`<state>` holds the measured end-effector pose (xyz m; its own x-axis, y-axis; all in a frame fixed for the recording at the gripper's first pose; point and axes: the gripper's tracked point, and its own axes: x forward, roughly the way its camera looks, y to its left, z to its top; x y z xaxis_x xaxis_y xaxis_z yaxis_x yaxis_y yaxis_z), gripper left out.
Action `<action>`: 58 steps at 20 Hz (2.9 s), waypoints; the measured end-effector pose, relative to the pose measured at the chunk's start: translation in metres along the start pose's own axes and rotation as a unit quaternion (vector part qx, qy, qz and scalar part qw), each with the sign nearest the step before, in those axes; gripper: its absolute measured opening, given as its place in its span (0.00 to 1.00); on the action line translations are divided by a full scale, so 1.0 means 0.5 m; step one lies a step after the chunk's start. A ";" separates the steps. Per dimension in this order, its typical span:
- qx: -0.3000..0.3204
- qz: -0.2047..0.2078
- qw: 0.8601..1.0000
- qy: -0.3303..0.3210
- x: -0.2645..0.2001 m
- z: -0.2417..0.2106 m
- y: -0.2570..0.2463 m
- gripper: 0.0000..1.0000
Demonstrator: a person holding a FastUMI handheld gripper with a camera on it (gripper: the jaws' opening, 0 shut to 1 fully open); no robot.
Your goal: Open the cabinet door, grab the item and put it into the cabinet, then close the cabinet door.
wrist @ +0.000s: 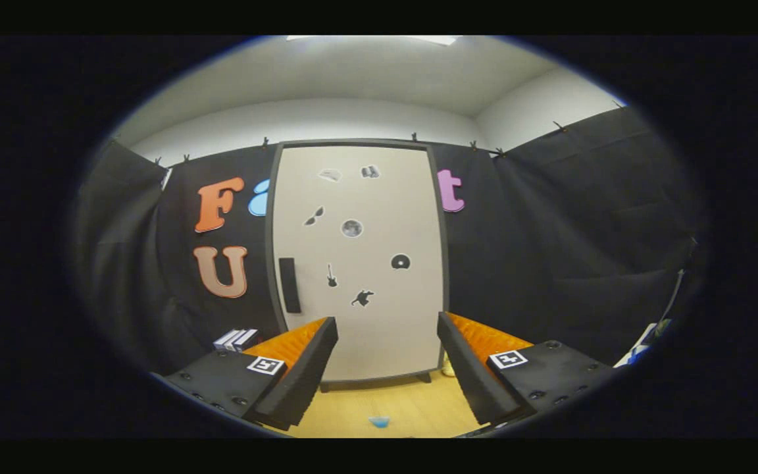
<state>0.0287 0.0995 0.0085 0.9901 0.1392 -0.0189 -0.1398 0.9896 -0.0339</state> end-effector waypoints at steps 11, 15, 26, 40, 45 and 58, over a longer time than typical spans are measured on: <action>-0.001 0.065 0.997 0.052 0.256 -0.061 0.206 0.98; -0.020 0.072 0.995 0.065 0.348 -0.082 0.245 0.98; 0.009 0.082 0.992 0.096 0.469 -0.111 0.292 0.40; 0.008 0.067 0.995 0.073 0.212 -0.088 0.157 0.21; 0.010 0.052 0.996 0.065 0.140 -0.079 0.086 0.21; -0.017 -0.065 0.997 0.041 -0.024 -0.058 -0.178 0.12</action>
<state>0.0289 0.0090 -0.0173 0.9956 0.0042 -0.0938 -0.0113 0.9971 -0.0754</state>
